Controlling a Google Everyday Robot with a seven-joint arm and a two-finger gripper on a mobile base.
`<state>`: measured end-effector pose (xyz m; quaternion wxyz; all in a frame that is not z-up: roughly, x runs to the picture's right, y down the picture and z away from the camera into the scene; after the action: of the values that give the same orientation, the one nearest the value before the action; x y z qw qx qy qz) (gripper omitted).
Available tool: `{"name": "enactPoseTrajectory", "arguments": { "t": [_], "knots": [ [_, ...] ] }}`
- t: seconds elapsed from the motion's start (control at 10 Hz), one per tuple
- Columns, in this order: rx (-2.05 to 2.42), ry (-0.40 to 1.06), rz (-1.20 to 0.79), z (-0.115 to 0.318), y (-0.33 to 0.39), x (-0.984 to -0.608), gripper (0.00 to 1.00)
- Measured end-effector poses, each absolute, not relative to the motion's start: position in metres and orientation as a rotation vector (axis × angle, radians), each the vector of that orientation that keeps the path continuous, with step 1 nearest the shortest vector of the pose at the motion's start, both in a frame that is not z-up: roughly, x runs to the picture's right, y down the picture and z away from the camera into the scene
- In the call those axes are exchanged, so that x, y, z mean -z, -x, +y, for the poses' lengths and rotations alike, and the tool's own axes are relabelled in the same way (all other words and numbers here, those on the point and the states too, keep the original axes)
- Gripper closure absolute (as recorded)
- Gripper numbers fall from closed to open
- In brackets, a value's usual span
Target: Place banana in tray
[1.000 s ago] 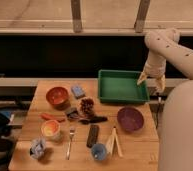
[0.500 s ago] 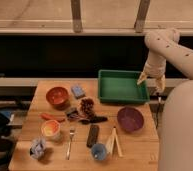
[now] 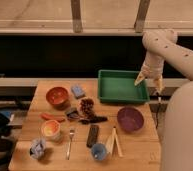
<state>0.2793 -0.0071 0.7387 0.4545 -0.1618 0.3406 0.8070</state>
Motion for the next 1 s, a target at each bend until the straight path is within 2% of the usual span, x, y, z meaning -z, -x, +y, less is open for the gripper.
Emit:
{"name": "enactPoseTrajectory", "arguments": {
  "t": [0.6,1.0],
  "knots": [
    [-1.783,0.566,0.723,0.028,-0.177,-0.721,0.26],
    [-1.701,0.677,0.742,0.068,-0.154,-0.728,0.26]
  ]
}}
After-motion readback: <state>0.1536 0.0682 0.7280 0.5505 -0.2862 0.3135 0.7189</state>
